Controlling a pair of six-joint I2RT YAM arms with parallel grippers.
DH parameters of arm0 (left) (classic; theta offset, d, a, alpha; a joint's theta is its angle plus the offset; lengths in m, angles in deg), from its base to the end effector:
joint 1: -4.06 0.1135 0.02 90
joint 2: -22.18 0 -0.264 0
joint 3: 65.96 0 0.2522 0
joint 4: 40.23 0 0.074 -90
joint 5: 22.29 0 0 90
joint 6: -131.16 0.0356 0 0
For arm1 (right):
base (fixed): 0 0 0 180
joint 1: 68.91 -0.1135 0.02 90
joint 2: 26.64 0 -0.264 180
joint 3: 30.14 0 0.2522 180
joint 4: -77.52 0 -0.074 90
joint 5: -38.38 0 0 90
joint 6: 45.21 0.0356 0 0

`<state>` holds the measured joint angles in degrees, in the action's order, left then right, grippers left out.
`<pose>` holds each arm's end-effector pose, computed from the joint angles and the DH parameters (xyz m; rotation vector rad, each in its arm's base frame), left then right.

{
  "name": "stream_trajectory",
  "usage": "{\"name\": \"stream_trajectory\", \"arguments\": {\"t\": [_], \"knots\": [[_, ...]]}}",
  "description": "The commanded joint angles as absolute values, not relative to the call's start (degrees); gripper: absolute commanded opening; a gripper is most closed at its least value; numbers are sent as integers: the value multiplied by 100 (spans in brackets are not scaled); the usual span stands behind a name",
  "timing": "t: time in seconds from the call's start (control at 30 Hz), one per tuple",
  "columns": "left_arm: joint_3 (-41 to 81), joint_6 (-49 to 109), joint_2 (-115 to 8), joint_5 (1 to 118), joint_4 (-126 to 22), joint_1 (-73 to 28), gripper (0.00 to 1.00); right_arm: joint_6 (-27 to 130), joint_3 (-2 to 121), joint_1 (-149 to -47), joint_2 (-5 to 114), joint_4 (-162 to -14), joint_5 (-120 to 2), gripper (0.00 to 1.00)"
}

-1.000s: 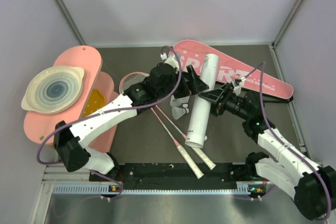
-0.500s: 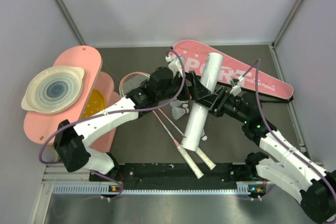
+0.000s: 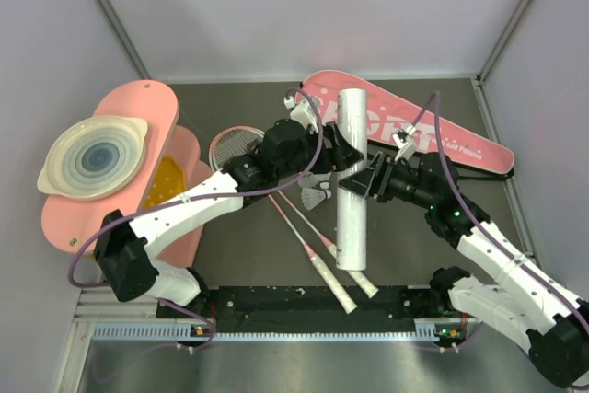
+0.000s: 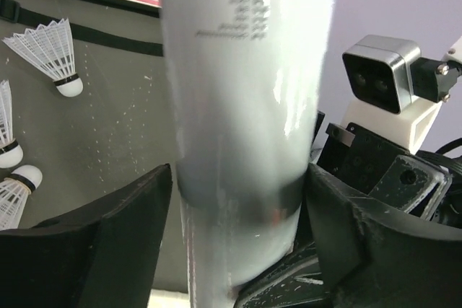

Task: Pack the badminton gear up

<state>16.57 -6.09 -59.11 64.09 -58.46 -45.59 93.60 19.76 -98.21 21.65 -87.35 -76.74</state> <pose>0.2164 -0.2582 0.3479 0.0911 2.0546 -1.1819 0.1668 0.1109 0.2928 -0.0071 2.0050 1.3222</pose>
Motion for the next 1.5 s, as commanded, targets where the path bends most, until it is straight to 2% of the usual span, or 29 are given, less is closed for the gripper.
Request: {"name": "stream_trajectory", "arguments": {"t": [0.0,0.13,0.17,0.23,0.3,0.33,0.37,0.5,0.57,0.67,0.83,0.9,1.07,1.17,1.3,1.33,1.47], "knots": [[1461,-1216,-5868,6718,-5182,-4340,69,8663,2493,-9967,2047,-8345,-7711,65],[1231,-1886,-5771,6666,-4836,-4077,54,8408,2510,-9976,1793,-8046,-7658,79],[1231,-2026,-5745,6683,-4862,-3972,52,8346,2502,-9993,1740,-7985,-7675,88],[1126,-2570,-5675,6884,-4871,-3883,42,8127,2510,-10151,1530,-7721,-7527,99],[986,-3201,-5578,6938,-4854,-3708,36,8012,2405,-10300,1319,-7511,-7342,99],[959,-3353,-5543,6973,-4880,-3664,29,7951,2361,-10397,1222,-7448,-7150,99],[941,-3590,-5482,7130,-4932,-3594,28,7924,2274,-10563,1003,-7343,-7017,99],[880,-4022,-5306,7474,-5082,-3540,27,7950,1984,-11100,475,-7114,-5921,99],[862,-4224,-5218,7640,-5170,-3540,27,8038,1869,-11302,342,-7263,-5751,99],[792,-4540,-5121,7816,-5258,-3549,25,8100,1921,-11522,447,-7404,-5497,99],[739,-4866,-5015,8037,-5372,-3540,24,8090,2316,-12146,1036,-6983,-4250,99],[730,-4945,-4963,8054,-5372,-3549,24,8178,2475,-12278,1124,-6842,-3810,94],[563,-4998,-4761,8142,-5548,-3549,25,8223,2642,-12296,1010,-6753,-3431,92],[387,-5051,-4673,8212,-5530,-3531,25,8100,2660,-12288,870,-6753,-3316,99],[422,-5069,-4655,8177,-5522,-3496,25,8003,2633,-12296,676,-6736,-3245,99],[431,-5069,-4663,8169,-5522,-3496,25,8003,2651,-12288,676,-6753,-3289,98],[431,-5121,-4663,8151,-5496,-3496,26,8029,2686,-12288,799,-6841,-3527,84]]}}
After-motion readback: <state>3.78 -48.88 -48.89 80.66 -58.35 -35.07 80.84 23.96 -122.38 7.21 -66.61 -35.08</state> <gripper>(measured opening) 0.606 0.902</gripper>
